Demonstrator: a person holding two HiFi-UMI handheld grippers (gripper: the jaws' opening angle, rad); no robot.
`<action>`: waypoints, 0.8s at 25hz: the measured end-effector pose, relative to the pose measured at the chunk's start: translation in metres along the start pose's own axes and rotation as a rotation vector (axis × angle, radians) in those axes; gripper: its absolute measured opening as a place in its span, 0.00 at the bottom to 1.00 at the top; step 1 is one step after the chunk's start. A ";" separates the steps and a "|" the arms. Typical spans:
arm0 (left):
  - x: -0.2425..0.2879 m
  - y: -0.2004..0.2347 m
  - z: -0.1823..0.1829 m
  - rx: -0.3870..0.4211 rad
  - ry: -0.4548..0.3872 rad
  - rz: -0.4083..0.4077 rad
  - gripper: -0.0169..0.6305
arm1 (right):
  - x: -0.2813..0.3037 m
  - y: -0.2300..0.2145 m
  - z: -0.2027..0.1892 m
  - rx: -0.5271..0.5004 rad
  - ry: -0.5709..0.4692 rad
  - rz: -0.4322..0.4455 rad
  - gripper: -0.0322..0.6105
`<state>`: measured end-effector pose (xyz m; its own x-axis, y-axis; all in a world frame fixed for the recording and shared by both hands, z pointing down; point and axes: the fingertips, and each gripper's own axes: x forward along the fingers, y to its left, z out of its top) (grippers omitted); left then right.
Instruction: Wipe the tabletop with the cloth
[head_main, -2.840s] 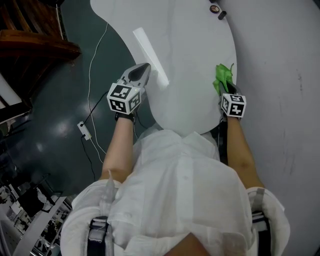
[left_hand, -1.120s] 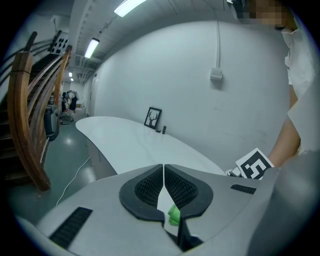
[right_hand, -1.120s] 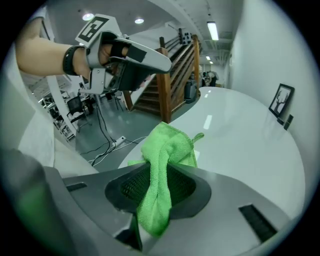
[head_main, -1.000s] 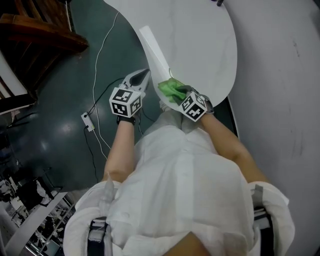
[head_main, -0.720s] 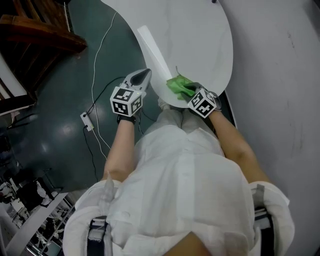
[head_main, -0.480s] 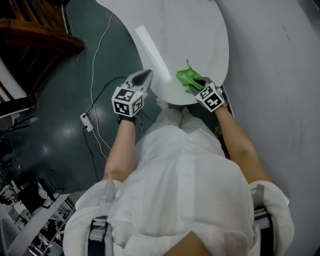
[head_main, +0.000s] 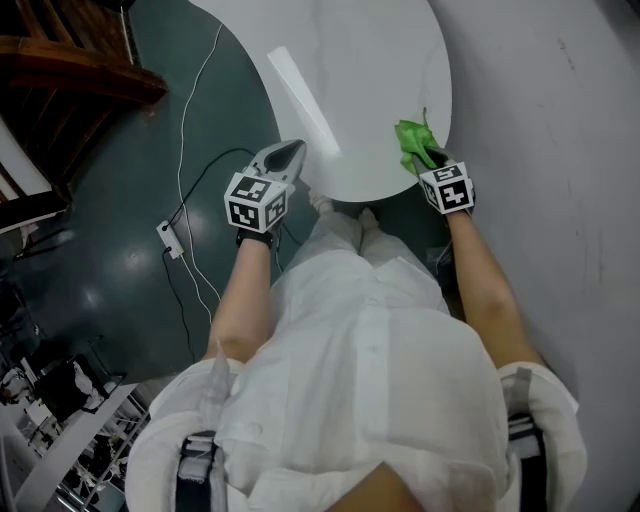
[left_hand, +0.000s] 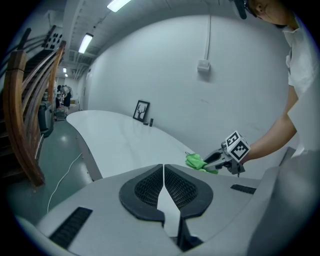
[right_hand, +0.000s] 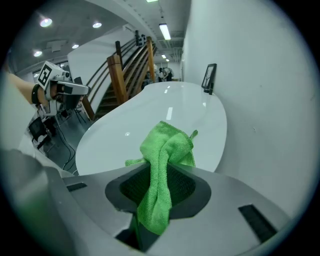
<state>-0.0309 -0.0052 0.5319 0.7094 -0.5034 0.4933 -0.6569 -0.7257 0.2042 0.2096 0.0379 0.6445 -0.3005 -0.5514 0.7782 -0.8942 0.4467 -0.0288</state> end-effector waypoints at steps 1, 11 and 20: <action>0.000 0.000 -0.001 -0.003 0.002 0.000 0.05 | -0.002 -0.002 -0.002 0.027 -0.003 -0.021 0.19; -0.005 -0.010 -0.016 -0.015 0.002 -0.001 0.05 | -0.020 0.021 -0.031 0.186 0.014 -0.142 0.19; -0.028 0.008 -0.021 -0.056 -0.012 0.048 0.05 | -0.005 0.098 -0.009 0.128 0.052 0.000 0.19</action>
<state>-0.0616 0.0130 0.5380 0.6793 -0.5431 0.4936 -0.7035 -0.6734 0.2273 0.1261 0.0907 0.6434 -0.2855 -0.5127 0.8097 -0.9303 0.3514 -0.1055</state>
